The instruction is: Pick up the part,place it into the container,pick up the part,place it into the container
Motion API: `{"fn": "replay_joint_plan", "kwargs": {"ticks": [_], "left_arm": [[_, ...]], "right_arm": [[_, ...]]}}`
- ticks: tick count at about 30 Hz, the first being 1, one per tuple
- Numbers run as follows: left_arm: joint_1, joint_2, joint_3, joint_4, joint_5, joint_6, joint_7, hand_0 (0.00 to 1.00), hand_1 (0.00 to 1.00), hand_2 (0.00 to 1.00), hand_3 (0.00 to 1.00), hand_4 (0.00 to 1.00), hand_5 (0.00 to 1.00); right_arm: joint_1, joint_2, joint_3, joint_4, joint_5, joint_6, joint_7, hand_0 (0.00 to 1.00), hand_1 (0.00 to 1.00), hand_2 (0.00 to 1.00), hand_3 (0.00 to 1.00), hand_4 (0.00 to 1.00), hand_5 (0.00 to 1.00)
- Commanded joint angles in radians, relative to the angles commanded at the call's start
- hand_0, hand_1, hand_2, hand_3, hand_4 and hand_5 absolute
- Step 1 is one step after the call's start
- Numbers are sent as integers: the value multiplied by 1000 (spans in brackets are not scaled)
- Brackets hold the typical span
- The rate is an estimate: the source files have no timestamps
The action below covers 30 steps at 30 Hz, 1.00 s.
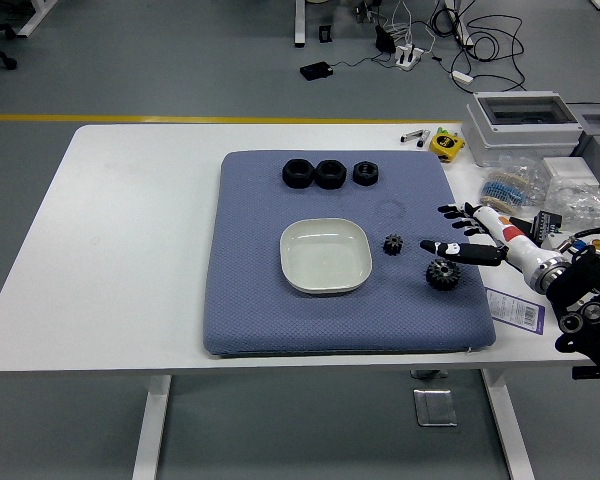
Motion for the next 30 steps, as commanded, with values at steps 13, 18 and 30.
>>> {"fn": "replay_joint_plan", "kwargs": {"ticks": [13, 18, 30], "left_arm": [[3, -2, -1, 0, -5, 3, 0, 530, 554, 656, 594, 583, 562], [3, -1, 1, 0, -8, 3, 0, 530, 554, 656, 594, 583, 562], [4, -3, 4, 0, -16, 4, -2, 530, 552, 655, 593, 584, 562]], "right_arm": [[62, -1, -142, -49, -367, 18, -7, 779, 791, 829, 840, 994, 418], [69, 2, -160, -77, -333, 18, -13, 779, 791, 829, 840, 994, 418], [89, 18, -171, -124, -259, 21, -19, 640, 691, 723, 678, 932, 472]]}}
